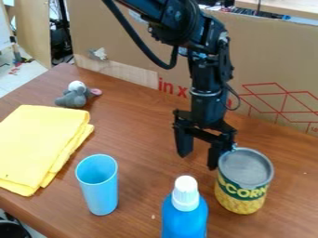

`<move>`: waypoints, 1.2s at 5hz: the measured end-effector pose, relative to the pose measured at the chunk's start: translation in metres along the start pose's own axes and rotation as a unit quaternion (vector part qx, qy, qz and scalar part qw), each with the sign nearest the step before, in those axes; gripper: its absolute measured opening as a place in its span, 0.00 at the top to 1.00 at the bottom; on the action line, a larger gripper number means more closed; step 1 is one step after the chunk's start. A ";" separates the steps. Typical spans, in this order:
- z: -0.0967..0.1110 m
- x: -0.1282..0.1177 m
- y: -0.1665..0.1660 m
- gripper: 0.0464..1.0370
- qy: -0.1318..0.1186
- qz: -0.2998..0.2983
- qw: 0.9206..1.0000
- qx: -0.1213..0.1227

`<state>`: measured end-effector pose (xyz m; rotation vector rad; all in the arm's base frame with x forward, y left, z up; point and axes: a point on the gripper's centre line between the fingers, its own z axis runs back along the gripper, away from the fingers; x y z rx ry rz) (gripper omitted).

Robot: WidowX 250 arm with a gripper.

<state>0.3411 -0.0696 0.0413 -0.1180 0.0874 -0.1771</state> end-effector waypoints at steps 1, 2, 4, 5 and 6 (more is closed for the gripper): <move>0.005 -0.001 -0.009 0.04 -0.021 0.055 0.998 -0.025; 0.015 -0.002 -0.006 0.04 -0.029 0.067 0.997 -0.028; 0.092 -0.021 0.018 0.04 -0.003 0.032 0.999 0.029; 0.105 -0.046 0.022 0.04 0.044 -0.014 0.998 0.050; 0.120 -0.084 0.017 0.04 0.046 -0.034 0.997 0.047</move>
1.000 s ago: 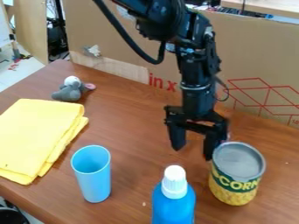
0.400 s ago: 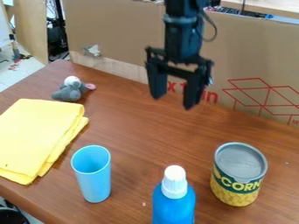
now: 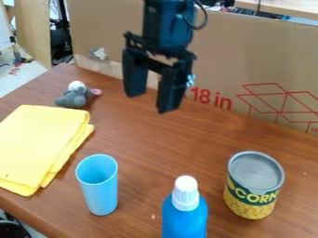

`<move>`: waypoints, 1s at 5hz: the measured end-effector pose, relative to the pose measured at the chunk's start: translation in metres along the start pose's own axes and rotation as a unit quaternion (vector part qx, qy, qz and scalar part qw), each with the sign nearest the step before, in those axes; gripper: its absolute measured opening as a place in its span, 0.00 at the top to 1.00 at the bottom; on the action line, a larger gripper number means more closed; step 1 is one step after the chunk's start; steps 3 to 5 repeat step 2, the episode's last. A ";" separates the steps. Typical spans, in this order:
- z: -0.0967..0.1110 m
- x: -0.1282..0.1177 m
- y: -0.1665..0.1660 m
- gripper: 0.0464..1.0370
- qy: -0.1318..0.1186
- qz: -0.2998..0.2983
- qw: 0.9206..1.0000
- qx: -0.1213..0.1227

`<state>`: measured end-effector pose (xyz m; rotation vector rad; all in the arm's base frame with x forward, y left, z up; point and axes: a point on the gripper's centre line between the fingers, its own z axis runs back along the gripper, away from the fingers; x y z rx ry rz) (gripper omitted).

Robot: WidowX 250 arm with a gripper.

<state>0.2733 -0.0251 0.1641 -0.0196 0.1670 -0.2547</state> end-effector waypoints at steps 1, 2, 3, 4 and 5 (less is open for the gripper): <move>0.012 -0.028 0.000 0.04 -0.025 -0.003 1.000 0.004; 0.017 -0.041 0.006 0.04 -0.059 0.007 0.998 0.010; 0.017 -0.041 0.006 0.04 -0.059 0.007 0.998 0.010; 0.017 -0.041 0.006 0.04 -0.059 0.007 0.998 0.010; 0.017 -0.041 0.006 0.04 -0.059 0.007 0.998 0.010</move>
